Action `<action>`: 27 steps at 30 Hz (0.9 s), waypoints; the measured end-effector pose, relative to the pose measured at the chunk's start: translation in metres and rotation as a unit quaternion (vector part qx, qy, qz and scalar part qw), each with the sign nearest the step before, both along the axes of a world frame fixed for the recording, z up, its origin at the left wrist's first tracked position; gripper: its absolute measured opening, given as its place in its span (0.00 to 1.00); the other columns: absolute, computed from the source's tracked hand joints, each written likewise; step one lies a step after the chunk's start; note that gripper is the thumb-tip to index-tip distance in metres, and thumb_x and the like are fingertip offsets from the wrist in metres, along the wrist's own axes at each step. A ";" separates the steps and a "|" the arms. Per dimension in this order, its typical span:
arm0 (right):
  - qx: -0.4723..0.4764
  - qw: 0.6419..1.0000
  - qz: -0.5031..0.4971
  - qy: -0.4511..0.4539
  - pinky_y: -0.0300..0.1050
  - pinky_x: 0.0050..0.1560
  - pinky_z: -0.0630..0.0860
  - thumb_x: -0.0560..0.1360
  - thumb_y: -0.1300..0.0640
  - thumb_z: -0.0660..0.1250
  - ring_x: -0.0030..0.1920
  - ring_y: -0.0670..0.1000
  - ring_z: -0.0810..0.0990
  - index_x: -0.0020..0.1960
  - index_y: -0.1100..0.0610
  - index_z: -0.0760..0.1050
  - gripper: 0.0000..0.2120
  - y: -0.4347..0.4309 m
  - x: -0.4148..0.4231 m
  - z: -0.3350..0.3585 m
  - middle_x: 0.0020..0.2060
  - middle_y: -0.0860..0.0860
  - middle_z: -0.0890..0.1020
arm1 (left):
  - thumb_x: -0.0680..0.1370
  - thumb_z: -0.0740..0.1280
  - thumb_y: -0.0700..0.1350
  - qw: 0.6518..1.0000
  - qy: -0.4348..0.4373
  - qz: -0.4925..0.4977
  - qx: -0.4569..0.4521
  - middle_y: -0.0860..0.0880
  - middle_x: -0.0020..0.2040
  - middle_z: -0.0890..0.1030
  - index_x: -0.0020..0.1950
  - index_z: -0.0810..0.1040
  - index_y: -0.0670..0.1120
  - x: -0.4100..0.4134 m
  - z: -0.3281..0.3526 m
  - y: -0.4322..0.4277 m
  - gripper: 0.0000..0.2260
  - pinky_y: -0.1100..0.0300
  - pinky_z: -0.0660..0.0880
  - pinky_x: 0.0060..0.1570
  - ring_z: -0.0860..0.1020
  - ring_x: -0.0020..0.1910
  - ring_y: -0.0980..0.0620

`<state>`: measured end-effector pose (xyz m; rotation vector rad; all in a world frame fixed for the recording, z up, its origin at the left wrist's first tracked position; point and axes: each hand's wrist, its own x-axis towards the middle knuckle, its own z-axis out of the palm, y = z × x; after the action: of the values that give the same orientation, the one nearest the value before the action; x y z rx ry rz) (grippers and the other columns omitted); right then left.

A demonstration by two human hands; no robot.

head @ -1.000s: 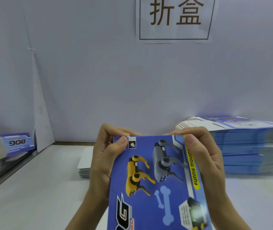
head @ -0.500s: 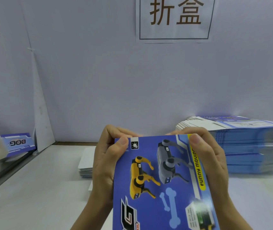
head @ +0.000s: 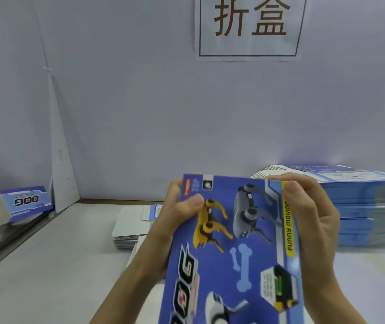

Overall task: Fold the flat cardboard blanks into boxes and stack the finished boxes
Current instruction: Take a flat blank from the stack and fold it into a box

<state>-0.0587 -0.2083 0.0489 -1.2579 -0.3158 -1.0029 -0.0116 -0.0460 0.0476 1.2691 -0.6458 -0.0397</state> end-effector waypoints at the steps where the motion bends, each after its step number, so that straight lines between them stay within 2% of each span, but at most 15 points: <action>1: 0.007 1.000 -0.020 -0.009 0.31 0.36 0.74 0.74 0.58 0.62 0.34 0.41 0.78 0.38 0.49 0.80 0.11 -0.001 0.001 -0.001 0.33 0.42 0.82 | 0.55 0.79 0.36 0.999 0.028 -0.036 0.024 0.46 0.33 0.81 0.42 0.71 0.40 0.003 -0.004 0.005 0.22 0.73 0.71 0.26 0.76 0.22 0.65; 2: 0.007 0.999 -0.033 -0.015 0.30 0.36 0.74 0.75 0.58 0.62 0.34 0.40 0.79 0.40 0.50 0.80 0.10 -0.003 0.003 -0.002 0.34 0.42 0.82 | 0.47 0.83 0.40 0.992 0.080 -0.076 0.060 0.43 0.39 0.82 0.47 0.73 0.39 0.007 -0.005 0.008 0.33 0.72 0.73 0.28 0.79 0.26 0.62; 3: -0.003 0.999 -0.040 -0.013 0.30 0.37 0.74 0.76 0.57 0.62 0.36 0.39 0.79 0.43 0.52 0.80 0.08 -0.006 0.005 -0.002 0.36 0.42 0.83 | 0.49 0.82 0.46 0.980 0.132 -0.112 0.095 0.43 0.46 0.84 0.53 0.74 0.41 0.009 -0.001 0.009 0.36 0.67 0.77 0.32 0.83 0.32 0.56; 5: -0.029 0.999 -0.034 0.027 0.28 0.41 0.74 0.76 0.54 0.61 0.44 0.38 0.81 0.52 0.53 0.79 0.09 -0.012 0.011 -0.004 0.45 0.42 0.84 | 0.60 0.77 0.48 0.973 0.132 -0.163 0.100 0.42 0.50 0.85 0.60 0.77 0.52 0.006 -0.006 0.017 0.29 0.58 0.80 0.37 0.85 0.41 0.45; 9: -0.042 0.964 0.124 0.233 0.39 0.47 0.75 0.69 0.43 0.64 0.56 0.41 0.81 0.63 0.39 0.73 0.22 -0.024 0.025 -0.011 0.60 0.45 0.80 | 0.63 0.78 0.45 0.992 0.127 0.003 -0.011 0.41 0.49 0.85 0.61 0.75 0.55 0.016 -0.008 0.011 0.28 0.54 0.80 0.34 0.84 0.40 0.42; 11: -0.058 0.934 0.211 0.281 0.44 0.47 0.80 0.67 0.45 0.65 0.56 0.47 0.82 0.64 0.40 0.73 0.24 -0.028 0.026 -0.012 0.62 0.49 0.81 | 0.62 0.78 0.46 0.983 0.161 0.058 -0.059 0.42 0.50 0.85 0.64 0.74 0.51 0.019 -0.009 0.010 0.31 0.49 0.81 0.39 0.84 0.44 0.40; 13: -0.110 0.914 0.267 0.285 0.52 0.56 0.79 0.66 0.47 0.69 0.60 0.50 0.81 0.65 0.42 0.75 0.27 -0.034 0.024 -0.010 0.65 0.48 0.79 | 0.67 0.72 0.53 0.967 0.217 0.078 -0.108 0.41 0.54 0.84 0.67 0.74 0.47 0.020 -0.009 0.014 0.29 0.43 0.80 0.48 0.82 0.50 0.38; 15: -0.199 0.892 0.294 0.281 0.51 0.62 0.76 0.63 0.47 0.72 0.64 0.50 0.78 0.67 0.44 0.73 0.32 -0.038 0.021 -0.008 0.66 0.45 0.77 | 0.74 0.66 0.54 0.954 0.247 0.108 -0.132 0.40 0.53 0.83 0.66 0.75 0.43 0.021 -0.006 0.015 0.24 0.48 0.82 0.41 0.83 0.48 0.39; 18: -0.253 0.883 0.271 0.286 0.38 0.56 0.77 0.63 0.46 0.73 0.63 0.46 0.79 0.67 0.47 0.74 0.32 -0.039 0.019 -0.007 0.63 0.44 0.80 | 0.78 0.61 0.55 0.942 0.251 0.171 -0.145 0.37 0.53 0.82 0.62 0.76 0.41 0.017 -0.003 0.016 0.21 0.59 0.79 0.28 0.83 0.38 0.45; 20: -0.197 0.909 0.233 0.284 0.38 0.49 0.78 0.66 0.43 0.71 0.54 0.46 0.83 0.61 0.48 0.79 0.24 -0.037 0.022 -0.008 0.57 0.48 0.84 | 0.77 0.60 0.57 0.962 0.199 0.138 -0.129 0.40 0.52 0.83 0.55 0.81 0.45 0.014 0.001 0.016 0.19 0.57 0.80 0.36 0.83 0.41 0.46; 22: -0.131 0.920 0.209 0.304 0.46 0.49 0.78 0.69 0.38 0.65 0.50 0.51 0.84 0.60 0.50 0.80 0.25 -0.039 0.027 -0.009 0.53 0.52 0.85 | 0.76 0.60 0.55 0.983 0.143 0.115 -0.028 0.40 0.59 0.81 0.61 0.78 0.46 0.014 0.008 0.012 0.19 0.48 0.76 0.54 0.80 0.56 0.42; 23: -0.118 0.919 0.212 0.312 0.51 0.55 0.77 0.69 0.36 0.63 0.53 0.54 0.84 0.60 0.50 0.81 0.26 -0.039 0.028 -0.010 0.54 0.54 0.85 | 0.79 0.61 0.50 0.988 0.107 0.109 0.036 0.41 0.63 0.79 0.66 0.75 0.46 0.016 0.011 0.010 0.17 0.46 0.74 0.59 0.78 0.59 0.42; 25: -0.126 0.914 0.229 0.310 0.61 0.65 0.72 0.69 0.35 0.64 0.60 0.65 0.78 0.61 0.46 0.80 0.26 -0.038 0.027 -0.009 0.59 0.61 0.81 | 0.79 0.64 0.47 0.987 0.045 0.105 0.112 0.51 0.62 0.80 0.66 0.72 0.54 0.018 0.010 0.009 0.15 0.59 0.76 0.54 0.81 0.56 0.51; 26: -0.146 0.915 0.224 0.303 0.58 0.63 0.74 0.68 0.36 0.65 0.58 0.67 0.77 0.61 0.45 0.80 0.25 -0.040 0.026 -0.010 0.59 0.62 0.80 | 0.76 0.65 0.51 0.988 0.015 0.082 0.127 0.59 0.58 0.81 0.64 0.72 0.59 0.016 0.009 0.011 0.16 0.68 0.76 0.48 0.81 0.53 0.59; 27: -0.167 0.918 0.203 0.298 0.48 0.54 0.77 0.68 0.38 0.66 0.50 0.63 0.81 0.62 0.46 0.79 0.25 -0.042 0.025 -0.009 0.56 0.58 0.83 | 0.72 0.65 0.56 0.988 -0.011 0.067 0.135 0.64 0.56 0.81 0.63 0.71 0.63 0.012 0.007 0.014 0.18 0.73 0.74 0.44 0.80 0.53 0.63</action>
<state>-0.0334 -0.2498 0.0397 -1.6556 -0.2597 -0.1833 0.0006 -0.0318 0.0550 1.5747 -0.5862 -0.0006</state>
